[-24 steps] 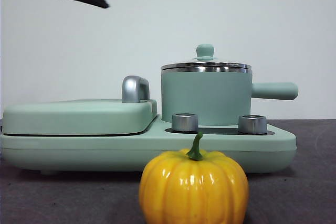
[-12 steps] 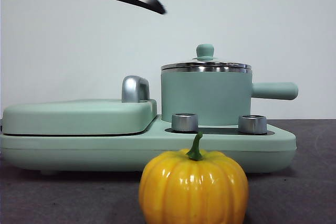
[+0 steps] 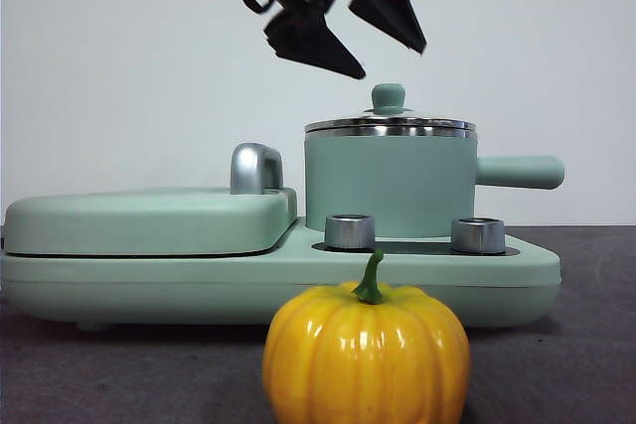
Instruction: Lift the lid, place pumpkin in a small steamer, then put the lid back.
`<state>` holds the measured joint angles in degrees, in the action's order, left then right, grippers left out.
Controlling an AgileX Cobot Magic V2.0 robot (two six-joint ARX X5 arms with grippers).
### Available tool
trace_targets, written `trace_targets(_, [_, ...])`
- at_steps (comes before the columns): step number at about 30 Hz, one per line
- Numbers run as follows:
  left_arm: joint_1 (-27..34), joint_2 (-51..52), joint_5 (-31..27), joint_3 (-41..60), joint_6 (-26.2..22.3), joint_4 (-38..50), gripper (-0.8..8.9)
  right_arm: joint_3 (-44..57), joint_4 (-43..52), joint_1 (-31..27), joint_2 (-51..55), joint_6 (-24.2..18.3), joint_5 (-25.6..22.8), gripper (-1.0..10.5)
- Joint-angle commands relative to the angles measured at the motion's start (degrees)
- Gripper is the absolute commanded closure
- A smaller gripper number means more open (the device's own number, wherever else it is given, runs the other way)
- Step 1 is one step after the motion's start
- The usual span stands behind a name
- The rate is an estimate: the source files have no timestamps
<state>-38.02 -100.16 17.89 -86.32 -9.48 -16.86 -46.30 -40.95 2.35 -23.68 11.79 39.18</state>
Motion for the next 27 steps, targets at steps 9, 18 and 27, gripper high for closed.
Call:
trace_targets(9, [-0.61, -4.48, -0.17, -1.51, -0.13, 3.54, 3.49, -0.92, 0.39, 0.15, -0.26, -0.63, 0.04, 4.7])
trace_targets(18, [-0.61, -6.80, -0.17, -1.51, -0.13, 3.67, 3.92, -0.92, 0.42, 0.15, -0.26, -0.63, 0.04, 4.7])
trace_targets(27, [-0.61, -6.91, -2.10, -1.51, -0.28, 6.08, 6.03, -0.92, 0.39, 0.15, -0.26, -0.61, 0.02, 4.7])
